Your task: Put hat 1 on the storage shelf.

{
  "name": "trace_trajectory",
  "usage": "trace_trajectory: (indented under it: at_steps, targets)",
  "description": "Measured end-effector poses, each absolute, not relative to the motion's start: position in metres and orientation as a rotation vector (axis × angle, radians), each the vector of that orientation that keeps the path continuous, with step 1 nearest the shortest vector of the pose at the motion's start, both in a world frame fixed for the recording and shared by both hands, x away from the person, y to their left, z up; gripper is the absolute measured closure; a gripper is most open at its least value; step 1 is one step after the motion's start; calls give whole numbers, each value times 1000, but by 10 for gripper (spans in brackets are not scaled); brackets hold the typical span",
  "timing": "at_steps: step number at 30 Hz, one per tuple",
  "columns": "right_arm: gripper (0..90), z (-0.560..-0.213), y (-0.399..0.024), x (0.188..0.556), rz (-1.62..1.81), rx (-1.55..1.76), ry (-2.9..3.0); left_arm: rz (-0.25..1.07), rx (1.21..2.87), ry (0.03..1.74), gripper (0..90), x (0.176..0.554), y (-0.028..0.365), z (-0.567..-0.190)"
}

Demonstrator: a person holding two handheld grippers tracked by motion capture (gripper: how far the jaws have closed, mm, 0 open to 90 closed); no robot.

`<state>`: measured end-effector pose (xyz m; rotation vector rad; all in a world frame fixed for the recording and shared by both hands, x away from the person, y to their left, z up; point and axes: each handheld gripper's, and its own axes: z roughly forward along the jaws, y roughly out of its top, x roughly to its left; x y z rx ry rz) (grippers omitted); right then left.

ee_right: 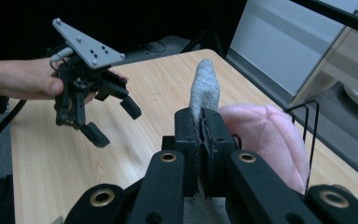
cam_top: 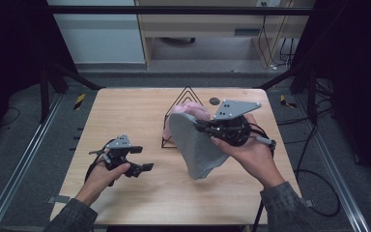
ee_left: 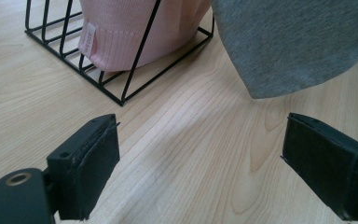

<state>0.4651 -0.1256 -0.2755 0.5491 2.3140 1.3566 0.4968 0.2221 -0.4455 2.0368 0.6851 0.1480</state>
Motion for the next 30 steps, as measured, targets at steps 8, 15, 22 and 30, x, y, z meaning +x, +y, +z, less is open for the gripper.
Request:
trace_trajectory:
  at_steps: [8, 15, 22, 30]
  targets:
    - [868, -262, -110, 467, 1354, 509, 2326, 150, 2028, 656, 102, 493, 217, -441]
    - [868, -259, -95, 471, 1339, 483, 2345, 160, 2030, 639, 103, 492, 215, -438]
    - [868, -262, -82, 476, 1339, 470, 2367, 159, 2032, 640, 103, 493, 216, -439]
    - [868, -264, -66, 481, 1349, 459, 2380, 168, 2034, 655, 102, 495, 220, -440]
